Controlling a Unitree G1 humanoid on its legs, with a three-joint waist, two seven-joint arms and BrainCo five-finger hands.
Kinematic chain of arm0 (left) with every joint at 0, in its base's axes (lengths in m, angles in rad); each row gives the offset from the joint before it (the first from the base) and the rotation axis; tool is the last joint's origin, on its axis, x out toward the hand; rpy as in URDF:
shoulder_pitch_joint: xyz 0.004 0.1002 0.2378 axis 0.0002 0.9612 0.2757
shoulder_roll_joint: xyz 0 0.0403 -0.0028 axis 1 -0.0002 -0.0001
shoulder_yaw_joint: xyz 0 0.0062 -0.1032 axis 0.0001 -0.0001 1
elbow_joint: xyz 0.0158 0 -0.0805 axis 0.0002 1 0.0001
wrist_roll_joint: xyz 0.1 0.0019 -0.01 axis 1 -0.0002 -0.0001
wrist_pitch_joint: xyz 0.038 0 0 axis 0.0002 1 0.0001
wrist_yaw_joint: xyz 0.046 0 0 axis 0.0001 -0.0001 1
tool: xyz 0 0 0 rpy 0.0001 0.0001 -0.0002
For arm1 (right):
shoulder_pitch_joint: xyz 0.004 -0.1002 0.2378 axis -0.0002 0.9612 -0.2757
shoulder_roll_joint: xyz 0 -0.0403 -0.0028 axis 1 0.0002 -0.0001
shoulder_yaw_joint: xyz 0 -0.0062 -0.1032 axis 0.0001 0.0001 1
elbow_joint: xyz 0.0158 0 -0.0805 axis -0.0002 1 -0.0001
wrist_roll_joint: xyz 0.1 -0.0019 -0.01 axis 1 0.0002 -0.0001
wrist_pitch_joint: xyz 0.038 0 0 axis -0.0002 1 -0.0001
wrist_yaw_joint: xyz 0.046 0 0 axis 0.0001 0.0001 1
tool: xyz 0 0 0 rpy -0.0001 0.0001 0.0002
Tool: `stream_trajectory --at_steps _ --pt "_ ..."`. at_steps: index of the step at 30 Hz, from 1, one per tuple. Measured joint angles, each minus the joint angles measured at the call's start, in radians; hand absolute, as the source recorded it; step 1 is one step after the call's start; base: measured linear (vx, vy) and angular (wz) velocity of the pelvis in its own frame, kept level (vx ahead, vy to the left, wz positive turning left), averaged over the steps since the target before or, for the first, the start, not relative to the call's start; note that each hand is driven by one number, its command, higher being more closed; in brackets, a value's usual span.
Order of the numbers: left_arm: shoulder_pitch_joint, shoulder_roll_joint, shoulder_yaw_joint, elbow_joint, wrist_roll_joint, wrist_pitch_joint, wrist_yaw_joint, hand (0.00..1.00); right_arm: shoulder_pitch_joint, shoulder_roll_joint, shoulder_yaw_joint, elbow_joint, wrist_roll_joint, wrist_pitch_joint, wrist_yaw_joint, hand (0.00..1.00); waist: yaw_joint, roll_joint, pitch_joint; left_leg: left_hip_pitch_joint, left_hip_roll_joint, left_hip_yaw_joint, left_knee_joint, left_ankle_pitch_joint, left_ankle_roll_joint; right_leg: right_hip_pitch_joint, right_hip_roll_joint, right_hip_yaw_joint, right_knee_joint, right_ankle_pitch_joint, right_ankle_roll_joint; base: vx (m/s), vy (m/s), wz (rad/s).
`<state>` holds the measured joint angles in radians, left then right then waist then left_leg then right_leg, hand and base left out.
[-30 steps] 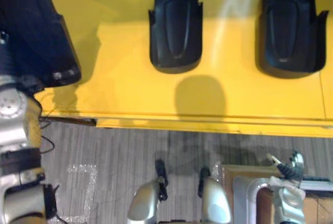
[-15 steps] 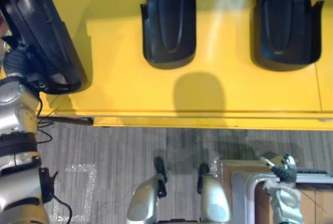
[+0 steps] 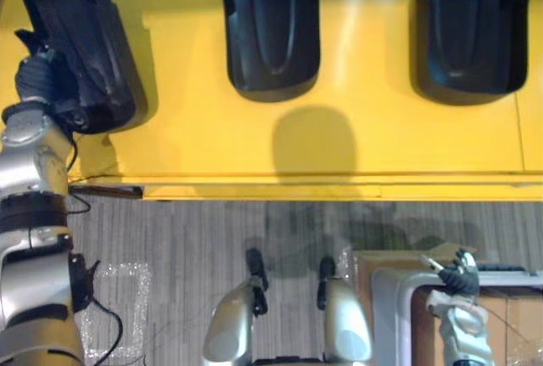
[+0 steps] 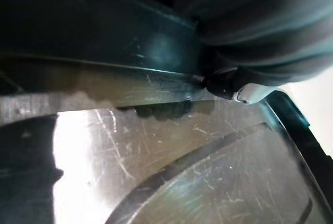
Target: Walk over and take plastic housings, then place them on the shelf
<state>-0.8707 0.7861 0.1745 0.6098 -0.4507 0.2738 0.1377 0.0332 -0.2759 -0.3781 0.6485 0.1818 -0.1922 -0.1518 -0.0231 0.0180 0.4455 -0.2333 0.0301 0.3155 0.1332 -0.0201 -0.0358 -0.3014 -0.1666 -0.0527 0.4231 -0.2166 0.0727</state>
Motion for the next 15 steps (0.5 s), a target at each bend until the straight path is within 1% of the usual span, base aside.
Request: stream_trajectory --at_steps 1,2,3,4,7,10,14,15 --pt "-0.008 0.001 0.000 0.000 0.004 0.006 0.000 1.00 -0.001 -0.001 0.002 0.000 0.000 0.000 0.000 0.00 0.000 0.000 0.000 -0.002 0.002 0.001 0.000 0.000 0.000 -0.004 0.003 0.002 0.000 0.004 -0.001 0.00 -0.003 -0.06" --pt "-0.019 0.004 -0.002 0.000 0.038 0.017 0.000 1.00 -0.002 -0.006 0.012 -0.001 0.001 -0.002 0.001 0.00 0.000 0.000 0.000 -0.010 0.007 0.003 0.001 0.000 0.000 -0.013 0.008 0.003 0.000 0.011 -0.005 -0.01 -0.005 -0.07" --pt "-0.026 0.009 -0.004 0.001 0.045 0.024 -0.001 1.00 -0.004 -0.007 0.015 0.000 0.001 -0.002 0.001 0.00 0.000 -0.001 0.000 -0.014 0.010 0.004 0.001 0.000 0.000 -0.016 0.011 0.003 -0.001 0.013 -0.006 -0.01 -0.009 -0.07" --pt "-0.039 0.024 -0.023 0.004 0.072 0.031 -0.001 1.00 -0.008 -0.007 0.018 0.000 0.001 -0.001 0.002 0.00 0.000 -0.008 0.004 -0.014 0.012 0.005 0.003 0.000 0.000 -0.017 0.012 0.004 -0.002 0.014 -0.006 -0.01 -0.014 -0.05" --pt "-0.060 0.034 -0.049 0.005 0.123 0.043 -0.006 1.00 -0.008 -0.013 0.018 0.001 0.001 -0.001 0.004 0.00 -0.003 -0.010 0.005 -0.015 0.013 0.008 0.006 0.000 0.000 -0.017 0.013 0.005 -0.004 0.014 -0.007 0.00 -0.004 -0.01" --pt "-0.090 0.035 -0.071 0.009 0.183 0.063 -0.034 1.00 -0.009 -0.020 0.019 -0.001 0.001 -0.005 0.017 0.00 -0.004 -0.010 0.005 -0.027 0.014 0.008 0.012 0.000 0.000 -0.024 0.014 0.006 -0.011 0.018 -0.008 0.00 0.000 0.00" --pt "-0.113 0.042 -0.080 0.010 0.196 0.066 -0.054 1.00 -0.012 -0.031 0.019 -0.002 0.002 -0.008 0.021 0.00 -0.005 -0.010 0.005 -0.046 0.015 0.010 0.015 0.003 0.005 -0.042 0.015 0.010 -0.015 0.029 -0.007 0.00 0.004 -0.01" --pt "-0.113 0.050 -0.087 0.011 0.197 0.074 -0.065 1.00 -0.012 -0.032 0.020 -0.002 0.002 -0.008 0.021 0.00 -0.005 -0.010 0.005 -0.046 0.015 0.012 0.015 0.004 0.005 -0.043 0.016 0.013 -0.015 0.032 -0.006 0.00 0.016 -0.05"
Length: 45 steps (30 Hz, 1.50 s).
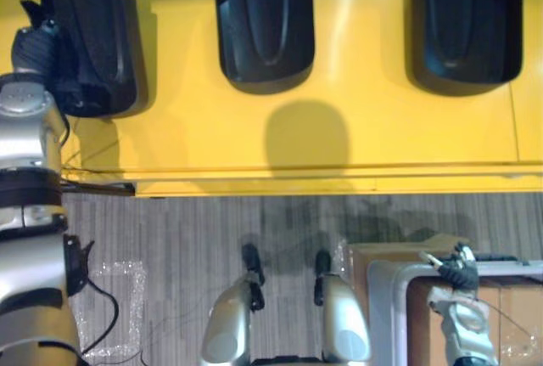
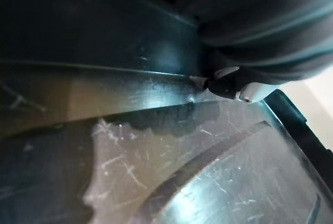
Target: Walk over and take plastic housings, then place them on the shelf
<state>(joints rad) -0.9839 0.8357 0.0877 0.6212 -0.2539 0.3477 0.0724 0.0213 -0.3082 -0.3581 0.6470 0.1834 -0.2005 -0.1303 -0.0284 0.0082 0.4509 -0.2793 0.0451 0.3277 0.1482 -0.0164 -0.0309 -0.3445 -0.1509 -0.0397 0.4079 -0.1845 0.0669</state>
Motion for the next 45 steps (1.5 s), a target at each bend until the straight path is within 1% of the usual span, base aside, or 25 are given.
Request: stream_trajectory --at_steps 2,4,6,10,15,16,23,27,33,35,36,37,38,40,41,42,43,44,45 --pt "0.000 0.021 -0.025 0.008 0.024 0.003 -0.015 1.00 0.000 0.000 0.001 0.000 0.000 -0.001 0.000 0.00 -0.003 0.000 0.000 0.000 0.000 0.003 0.000 0.000 0.000 -0.001 0.000 0.006 0.000 0.003 0.001 0.01 0.015 -0.05" --pt "-0.001 0.023 -0.025 0.019 0.042 0.003 -0.019 1.00 0.000 -0.002 0.002 0.000 0.000 -0.002 0.000 0.00 -0.003 0.000 0.000 0.001 -0.001 0.006 0.002 0.000 0.000 -0.001 0.000 0.009 0.000 0.004 0.002 0.00 0.005 -0.02" --pt "-0.001 0.023 -0.025 0.027 0.069 0.006 -0.042 1.00 0.000 -0.007 0.009 0.000 0.000 -0.005 0.000 0.00 -0.003 0.000 0.000 0.001 -0.001 0.006 0.002 0.001 0.001 -0.001 0.000 0.009 0.000 0.005 0.002 0.00 0.000 0.00" --pt "-0.001 0.023 -0.025 0.035 0.068 0.034 -0.056 1.00 0.000 -0.008 0.010 0.000 0.000 -0.010 0.001 0.00 -0.003 0.000 0.000 0.001 -0.001 0.006 0.002 0.002 0.002 -0.001 0.000 0.010 -0.001 0.005 0.003 0.00 0.000 0.00" --pt "-0.001 0.023 -0.025 0.037 0.072 0.033 -0.067 1.00 0.000 -0.008 0.010 -0.001 0.000 -0.010 0.001 0.00 -0.004 0.000 0.000 -0.001 -0.001 0.007 0.003 0.002 0.003 -0.002 -0.001 0.010 -0.004 0.006 0.004 0.00 0.000 0.00" --pt "-0.001 0.023 -0.025 0.037 0.074 0.032 -0.066 0.00 0.000 -0.008 0.010 -0.001 0.000 -0.010 0.001 0.00 -0.004 0.000 0.000 -0.001 -0.001 0.007 0.003 0.002 0.003 -0.002 -0.001 0.010 -0.006 0.008 0.004 0.00 0.000 0.00" --pt "-0.007 0.024 -0.022 0.037 0.075 0.029 -0.034 0.00 0.000 -0.008 0.010 -0.001 0.001 -0.013 0.001 0.00 -0.009 0.000 0.000 -0.007 -0.001 0.008 0.004 0.002 0.003 -0.003 -0.001 0.011 -0.013 0.010 0.004 0.00 0.000 0.00" --pt "-0.036 0.024 -0.022 0.037 0.076 0.029 0.025 0.00 0.000 -0.008 0.011 -0.002 0.001 -0.018 0.001 0.00 -0.013 -0.003 0.002 -0.023 0.003 0.007 0.021 0.002 0.003 -0.009 0.000 0.011 -0.013 0.010 0.005 0.01 -0.001 0.02" --pt "-0.089 0.024 -0.022 0.036 0.075 0.023 0.141 0.00 -0.001 -0.008 0.018 0.000 0.004 -0.021 0.001 0.00 -0.016 -0.008 0.005 -0.034 0.011 0.008 0.037 -0.001 0.004 -0.012 0.005 0.011 -0.012 0.011 0.003 0.00 0.000 0.00" --pt "-0.111 0.024 -0.022 0.036 0.056 0.010 0.238 0.00 -0.001 -0.008 0.019 0.002 0.014 -0.026 0.001 0.00 -0.016 -0.014 0.008 -0.039 0.014 0.010 0.037 -0.001 0.004 -0.019 0.009 0.012 -0.010 0.014 0.002 -0.01 -0.005 -0.02" --pt "-0.116 0.024 -0.022 0.036 0.046 -0.002 0.267 0.00 -0.001 -0.008 0.020 0.002 0.017 -0.028 0.001 0.00 -0.017 -0.016 0.009 -0.038 0.015 0.010 0.038 -0.001 0.004 -0.019 0.009 0.012 -0.009 0.014 0.002 0.00 0.000 0.00" --pt "-0.130 0.024 -0.021 0.036 0.011 -0.025 0.323 0.00 0.000 -0.007 0.024 0.013 0.018 -0.030 0.001 0.00 -0.018 -0.020 0.011 -0.038 0.016 0.009 0.039 -0.002 0.005 -0.019 0.010 0.012 -0.008 0.014 0.002 0.00 0.000 0.00" --pt "-0.140 0.024 -0.020 0.036 -0.009 -0.040 0.355 0.00 0.000 -0.007 0.027 0.022 0.018 -0.031 0.001 0.00 -0.018 -0.024 0.013 -0.038 0.016 0.009 0.040 -0.002 0.005 -0.019 0.010 0.012 -0.007 0.014 0.002 0.00 0.000 0.00" --pt "-0.177 0.024 -0.018 0.035 -0.033 -0.109 0.488 0.00 0.001 -0.001 0.039 0.033 0.018 -0.052 0.000 0.00 -0.021 -0.030 0.017 -0.038 0.016 0.009 0.044 -0.003 0.006 -0.019 0.009 0.012 -0.002 0.014 0.002 0.00 0.000 0.00" --pt "-0.185 0.024 -0.017 0.032 -0.052 -0.131 0.519 0.00 0.001 0.000 0.039 0.035 0.018 -0.057 0.000 0.00 -0.021 -0.030 0.017 -0.039 0.016 0.009 0.046 -0.004 0.009 -0.019 0.009 0.012 -0.001 0.014 0.002 0.00 0.000 0.00" --pt "-0.204 0.024 -0.010 0.020 -0.067 -0.197 0.588 0.00 0.002 0.005 0.039 0.039 0.018 -0.064 -0.001 0.00 -0.021 -0.030 0.017 -0.040 0.018 0.008 0.056 -0.008 0.012 -0.016 0.009 0.012 0.001 0.014 0.002 0.00 0.000 0.00" --pt "-0.209 0.024 -0.008 0.013 -0.073 -0.223 0.609 0.00 0.003 0.008 0.039 0.040 0.018 -0.066 -0.001 0.00 -0.021 -0.030 0.017 -0.038 0.018 0.008 0.058 -0.009 0.012 -0.013 0.009 0.011 0.001 0.014 0.002 0.02 0.003 0.05" --pt "-0.221 0.024 -0.007 -0.013 -0.093 -0.275 0.645 0.00 0.007 0.016 0.040 0.043 0.018 -0.069 -0.001 0.00 -0.024 -0.030 0.017 -0.032 0.018 0.002 0.061 -0.009 0.012 -0.001 0.009 0.007 -0.001 0.014 0.002 0.02 0.002 0.07" --pt "-0.223 0.024 -0.006 -0.023 -0.092 -0.303 0.661 0.00 0.008 0.020 0.041 0.044 0.017 -0.070 -0.001 0.00 -0.024 -0.030 0.017 -0.030 0.018 0.000 0.062 -0.009 0.012 0.004 0.009 0.005 0.000 0.014 0.002 0.01 0.001 0.09"
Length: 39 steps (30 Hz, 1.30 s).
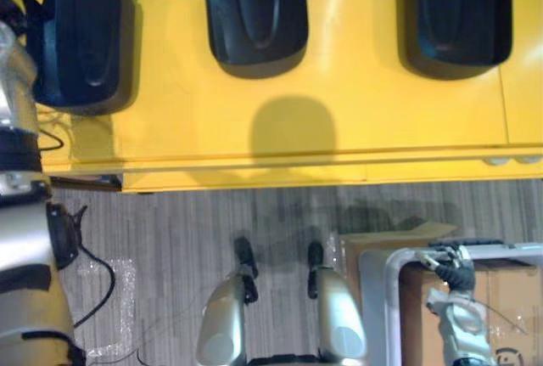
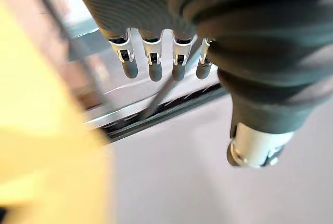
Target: Walk over and take plastic housings, then place them on the shelf
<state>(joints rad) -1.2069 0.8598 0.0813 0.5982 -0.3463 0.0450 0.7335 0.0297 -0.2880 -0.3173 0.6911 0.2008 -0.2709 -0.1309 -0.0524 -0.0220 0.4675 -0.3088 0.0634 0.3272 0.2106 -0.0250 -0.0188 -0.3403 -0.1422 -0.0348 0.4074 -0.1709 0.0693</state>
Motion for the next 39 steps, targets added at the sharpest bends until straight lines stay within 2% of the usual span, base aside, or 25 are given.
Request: stream_trajectory --at_steps 2,3,4,5,6,8,9,11,13,14,17,18,21,23,25,27,29,31,32,37,39 --pt "0.000 0.000 0.002 -0.032 0.001 -0.095 0.035 0.00 0.010 0.013 0.010 0.003 0.000 -0.005 0.000 0.00 -0.002 0.000 0.000 0.018 0.000 -0.012 -0.002 0.000 0.000 0.029 -0.002 -0.017 -0.009 0.000 0.000 0.01 -0.003 0.11" --pt "0.000 0.000 0.003 -0.043 0.001 -0.119 0.043 0.00 0.015 0.017 0.016 0.003 0.000 -0.007 0.000 0.00 -0.002 0.000 0.000 0.026 0.000 -0.015 -0.005 0.000 0.000 0.040 -0.001 -0.021 -0.014 0.000 0.000 0.00 -0.001 0.11" --pt "0.008 0.000 0.013 -0.071 0.000 -0.163 0.050 0.00 0.025 0.022 0.028 0.003 -0.001 -0.008 0.000 0.00 0.002 0.000 0.000 0.043 -0.001 -0.017 -0.012 0.000 0.000 0.061 -0.001 -0.026 -0.024 0.000 0.000 0.00 0.000 0.00" --pt "0.042 0.000 0.043 -0.124 -0.001 -0.216 0.050 1.00 0.033 0.030 0.031 0.004 -0.001 -0.008 -0.001 0.00 0.008 0.001 0.000 0.065 -0.005 -0.015 -0.026 0.000 0.000 0.078 -0.003 -0.026 -0.032 -0.001 0.001 0.00 0.000 0.00" --pt "0.072 0.000 0.065 -0.160 -0.004 -0.241 0.046 1.00 0.036 0.034 0.034 0.006 -0.001 -0.008 -0.001 0.00 0.009 0.003 -0.002 0.073 -0.007 -0.016 -0.031 0.001 -0.001 0.088 -0.004 -0.028 -0.037 -0.001 0.001 0.00 0.000 0.00" --pt "0.208 0.000 0.155 -0.292 -0.032 -0.337 -0.007 1.00 0.039 0.045 0.034 0.018 -0.001 -0.008 -0.004 0.00 0.010 0.010 -0.005 0.100 -0.014 -0.020 -0.050 0.004 -0.004 0.120 -0.010 -0.045 -0.054 -0.001 0.002 0.02 0.013 0.06" --pt "0.249 0.000 0.181 -0.322 -0.037 -0.353 -0.024 1.00 0.040 0.046 0.032 0.023 -0.001 -0.008 -0.004 0.00 0.011 0.012 -0.007 0.104 -0.016 -0.024 -0.054 0.005 -0.004 0.126 -0.011 -0.047 -0.058 -0.001 0.002 0.03 0.013 0.13" --pt "0.407 -0.001 0.275 -0.422 -0.059 -0.409 -0.122 1.00 0.044 0.054 0.015 0.037 -0.014 -0.007 -0.006 0.00 0.020 0.017 -0.009 0.114 -0.022 -0.039 -0.071 0.014 -0.007 0.141 -0.014 -0.065 -0.070 -0.001 0.002 0.04 0.006 0.19" --pt "0.535 -0.017 0.329 -0.484 -0.100 -0.430 -0.192 1.00 0.049 0.074 -0.012 0.049 -0.023 -0.005 -0.017 0.00 0.033 0.026 -0.015 0.117 -0.024 -0.055 -0.077 0.017 -0.010 0.157 -0.014 -0.082 -0.084 -0.001 0.002 0.05 -0.007 0.25" --pt "0.623 -0.053 0.371 -0.531 -0.140 -0.454 -0.250 1.00 0.060 0.088 -0.040 0.053 -0.023 -0.007 -0.026 0.00 0.041 0.035 -0.020 0.117 -0.025 -0.067 -0.079 0.018 -0.011 0.167 -0.014 -0.097 -0.095 -0.001 0.002 0.08 -0.010 0.29" --pt "0.811 -0.161 0.442 -0.626 -0.209 -0.493 -0.359 1.00 0.086 0.104 -0.076 0.063 -0.026 -0.007 -0.036 0.00 0.061 0.050 -0.034 0.120 -0.028 -0.083 -0.081 0.018 -0.012 0.188 -0.014 -0.113 -0.110 -0.001 0.002 0.07 -0.006 0.23" --pt "0.892 -0.225 0.457 -0.669 -0.230 -0.496 -0.419 1.00 0.094 0.115 -0.091 0.068 -0.028 -0.005 -0.050 0.00 0.063 0.059 -0.040 0.120 -0.031 -0.104 -0.082 0.018 -0.012 0.203 -0.015 -0.133 -0.120 -0.001 0.002 0.06 -0.010 0.30" --pt "1.086 -0.368 0.455 -0.747 -0.244 -0.494 -0.571 1.00 0.103 0.136 -0.123 0.093 -0.029 0.006 -0.077 0.00 0.074 0.065 -0.048 0.131 -0.037 -0.131 -0.085 0.019 -0.014 0.237 -0.014 -0.158 -0.142 -0.001 0.002 0.03 -0.006 0.27" --pt "1.178 -0.446 0.440 -0.761 -0.245 -0.478 -0.678 1.00 0.103 0.141 -0.136 0.109 -0.030 0.006 -0.094 0.00 0.087 0.072 -0.053 0.132 -0.042 -0.141 -0.085 0.020 -0.015 0.245 -0.014 -0.160 -0.153 0.000 0.002 -0.01 0.007 0.10" --pt "1.233 -0.477 0.403 -0.776 -0.249 -0.452 -0.754 1.00 0.103 0.143 -0.154 0.120 -0.031 0.006 -0.100 0.00 0.090 0.080 -0.056 0.132 -0.046 -0.160 -0.088 0.023 -0.019 0.255 -0.015 -0.177 -0.166 0.003 0.007 -0.05 0.011 0.21" --pt "1.267 -0.479 0.371 -0.781 -0.288 -0.425 -0.838 1.00 0.101 0.142 -0.160 0.124 -0.030 0.006 -0.109 0.00 0.092 0.084 -0.058 0.132 -0.052 -0.170 -0.101 0.033 -0.015 0.257 -0.017 -0.185 -0.175 0.004 0.009 -0.07 0.015 0.18" --pt "1.290 -0.479 0.366 -0.783 -0.336 -0.349 -0.934 1.00 0.100 0.128 -0.163 0.126 -0.030 0.006 -0.110 0.00 0.092 0.091 -0.061 0.131 -0.057 -0.173 -0.104 0.038 -0.011 0.257 -0.016 -0.186 -0.179 0.009 0.013 -0.03 0.016 0.04" --pt "1.294 -0.476 0.350 -0.784 -0.373 -0.308 -0.985 1.00 0.100 0.122 -0.170 0.127 -0.030 0.006 -0.110 0.00 0.090 0.099 -0.065 0.131 -0.060 -0.172 -0.105 0.040 -0.009 0.257 -0.017 -0.185 -0.181 0.013 0.016 0.00 0.000 0.00" --pt "1.294 -0.472 0.335 -0.785 -0.399 -0.279 -1.006 1.00 0.097 0.116 -0.184 0.128 -0.030 0.006 -0.109 0.00 0.090 0.105 -0.069 0.131 -0.062 -0.172 -0.106 0.041 -0.007 0.258 -0.018 -0.184 -0.186 0.017 0.017 0.00 0.000 0.00" --pt "1.287 -0.466 0.324 -0.792 -0.443 -0.201 -1.050 1.00 0.073 0.101 -0.213 0.143 -0.030 0.003 -0.108 0.00 0.072 0.115 -0.073 0.132 -0.073 -0.171 -0.116 0.047 0.002 0.258 -0.027 -0.184 -0.194 0.024 0.025 0.00 0.000 0.00" --pt "1.284 -0.431 0.296 -0.795 -0.469 -0.166 -1.067 1.00 0.068 0.093 -0.231 0.143 -0.030 0.002 -0.107 0.00 0.069 0.123 -0.071 0.133 -0.076 -0.170 -0.119 0.049 0.005 0.257 -0.031 -0.183 -0.195 0.026 0.027 0.00 0.000 0.00"
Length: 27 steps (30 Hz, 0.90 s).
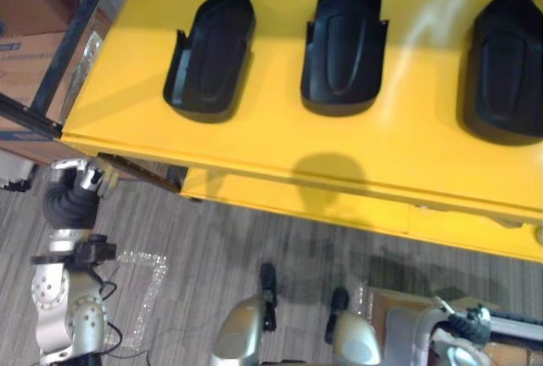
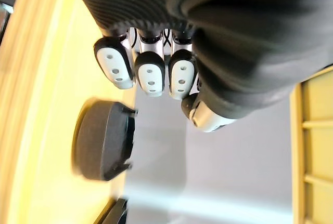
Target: Walk over and take plastic housings, then place them on the shelf
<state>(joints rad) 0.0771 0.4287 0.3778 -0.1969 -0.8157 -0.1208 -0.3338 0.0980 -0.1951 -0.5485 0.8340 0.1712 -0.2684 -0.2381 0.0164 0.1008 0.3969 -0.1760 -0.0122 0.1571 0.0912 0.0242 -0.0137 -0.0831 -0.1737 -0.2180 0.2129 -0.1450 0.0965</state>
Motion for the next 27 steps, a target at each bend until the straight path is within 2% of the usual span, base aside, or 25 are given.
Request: stream_trajectory --at_steps 2,6,10,16,23,27 --pt "-0.005 0.022 -0.011 -0.009 -0.011 0.037 -0.003 1.00 -0.009 -0.007 -0.011 0.000 0.000 0.000 0.000 0.00 -0.004 0.004 0.001 0.003 -0.003 0.005 -0.014 0.006 0.007 -0.005 -0.002 0.004 -0.003 0.003 0.003 0.01 0.024 -0.05" --pt "-0.031 0.037 -0.039 -0.010 -0.051 0.069 -0.004 1.00 -0.015 -0.018 -0.011 0.000 0.000 -0.001 0.000 0.00 -0.004 0.012 0.001 0.007 -0.004 0.017 -0.017 0.007 0.007 -0.008 -0.003 0.020 -0.006 0.008 0.006 0.01 0.013 -0.09" --pt "-0.054 0.037 -0.047 -0.010 -0.053 0.081 -0.021 1.00 -0.018 -0.025 -0.012 0.000 0.000 -0.001 0.000 0.00 -0.010 0.021 -0.002 0.018 -0.007 0.023 -0.028 0.009 0.008 -0.007 -0.005 0.027 -0.004 0.008 0.006 0.01 0.003 -0.05" --pt "-0.090 0.041 -0.088 -0.009 -0.087 0.151 -0.038 1.00 -0.030 -0.048 -0.011 0.000 -0.001 -0.001 0.008 0.00 -0.016 0.030 -0.003 0.032 -0.010 0.048 -0.058 0.021 0.011 -0.023 -0.008 0.050 0.007 0.009 0.007 0.01 0.006 -0.09" --pt "-0.162 0.071 -0.118 0.064 -0.139 0.204 0.005 1.00 -0.034 -0.057 -0.007 -0.028 -0.010 -0.001 0.024 0.00 -0.029 0.037 -0.002 0.037 -0.011 0.065 -0.080 0.032 0.010 -0.045 -0.011 0.068 0.028 0.008 0.007 0.01 0.003 -0.07" --pt "-0.192 0.073 -0.118 0.145 -0.168 0.212 0.022 1.00 -0.033 -0.058 0.001 -0.051 -0.010 0.001 0.025 0.00 -0.031 0.038 -0.001 0.037 -0.010 0.078 -0.085 0.035 0.009 -0.059 -0.015 0.083 0.042 0.007 0.007 0.01 0.004 -0.08"
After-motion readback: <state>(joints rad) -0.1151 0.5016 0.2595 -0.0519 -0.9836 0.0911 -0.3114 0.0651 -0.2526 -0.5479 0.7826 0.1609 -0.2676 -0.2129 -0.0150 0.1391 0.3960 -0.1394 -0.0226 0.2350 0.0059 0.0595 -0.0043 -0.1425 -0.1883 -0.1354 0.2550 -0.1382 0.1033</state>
